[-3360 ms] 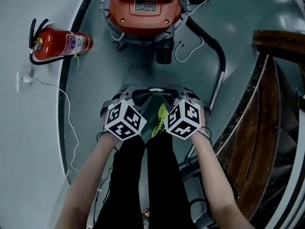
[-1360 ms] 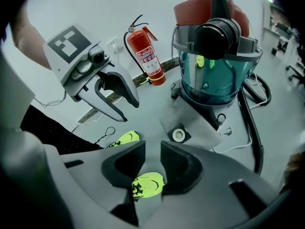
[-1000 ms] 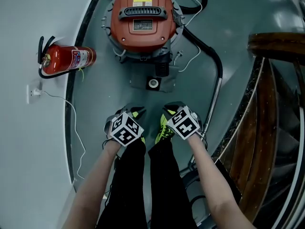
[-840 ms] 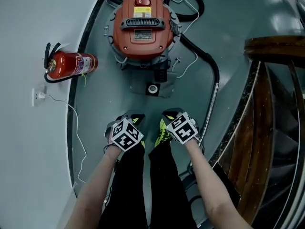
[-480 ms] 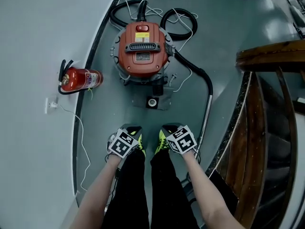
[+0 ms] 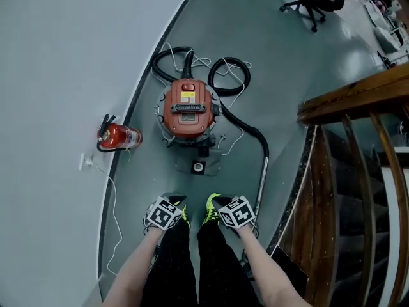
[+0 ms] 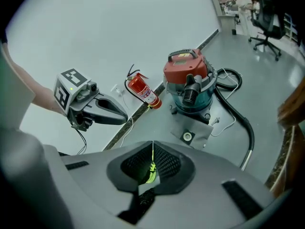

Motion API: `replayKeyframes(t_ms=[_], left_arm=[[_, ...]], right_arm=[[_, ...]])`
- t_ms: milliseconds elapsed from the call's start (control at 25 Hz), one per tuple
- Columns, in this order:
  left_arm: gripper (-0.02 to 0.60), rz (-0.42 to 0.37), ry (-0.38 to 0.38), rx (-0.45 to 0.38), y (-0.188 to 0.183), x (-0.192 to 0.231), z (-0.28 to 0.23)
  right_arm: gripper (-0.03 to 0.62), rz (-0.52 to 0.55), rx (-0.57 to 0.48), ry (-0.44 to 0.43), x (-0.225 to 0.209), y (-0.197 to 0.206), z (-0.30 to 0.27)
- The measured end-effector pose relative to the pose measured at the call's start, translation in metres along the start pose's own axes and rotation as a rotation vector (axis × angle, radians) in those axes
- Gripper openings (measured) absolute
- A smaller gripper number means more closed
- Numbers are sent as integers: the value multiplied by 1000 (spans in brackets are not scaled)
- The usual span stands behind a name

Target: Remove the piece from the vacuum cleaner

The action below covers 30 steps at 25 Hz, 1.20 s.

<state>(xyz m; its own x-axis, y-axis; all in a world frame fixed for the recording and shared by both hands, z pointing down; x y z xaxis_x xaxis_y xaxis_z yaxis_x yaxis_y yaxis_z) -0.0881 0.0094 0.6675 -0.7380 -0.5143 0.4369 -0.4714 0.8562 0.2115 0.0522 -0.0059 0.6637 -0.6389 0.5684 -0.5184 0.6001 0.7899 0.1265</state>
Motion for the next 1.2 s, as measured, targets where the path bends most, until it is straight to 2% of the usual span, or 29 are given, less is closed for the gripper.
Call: replayKeyframes(t_ms=[360, 600, 1000, 1200], left_arm=[[9, 15, -21, -57, -21, -32, 51], [9, 40, -17, -63, -9, -47, 83], [9, 78, 38, -152, -38, -79, 129], [9, 70, 46, -153, -39, -94, 151]], right_arm=[[20, 12, -33, 14, 26, -6, 56], [20, 8, -43, 4, 51, -3, 87], [20, 20, -90, 5, 78, -12, 125], [20, 37, -122, 9, 94, -20, 147]])
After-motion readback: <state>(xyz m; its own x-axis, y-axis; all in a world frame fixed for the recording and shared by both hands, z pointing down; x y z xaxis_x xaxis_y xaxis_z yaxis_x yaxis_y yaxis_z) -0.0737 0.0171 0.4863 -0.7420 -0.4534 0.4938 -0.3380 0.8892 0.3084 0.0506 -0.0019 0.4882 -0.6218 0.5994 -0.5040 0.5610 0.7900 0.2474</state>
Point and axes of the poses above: the fingertips, and each gripper's own axes: z backward along the fingers, x to its left, y out of its underside, the point moved 4 cm from there along z, backward along the fingers, and after that the axes turned 11 degrees about x, right-handed, at the moved point
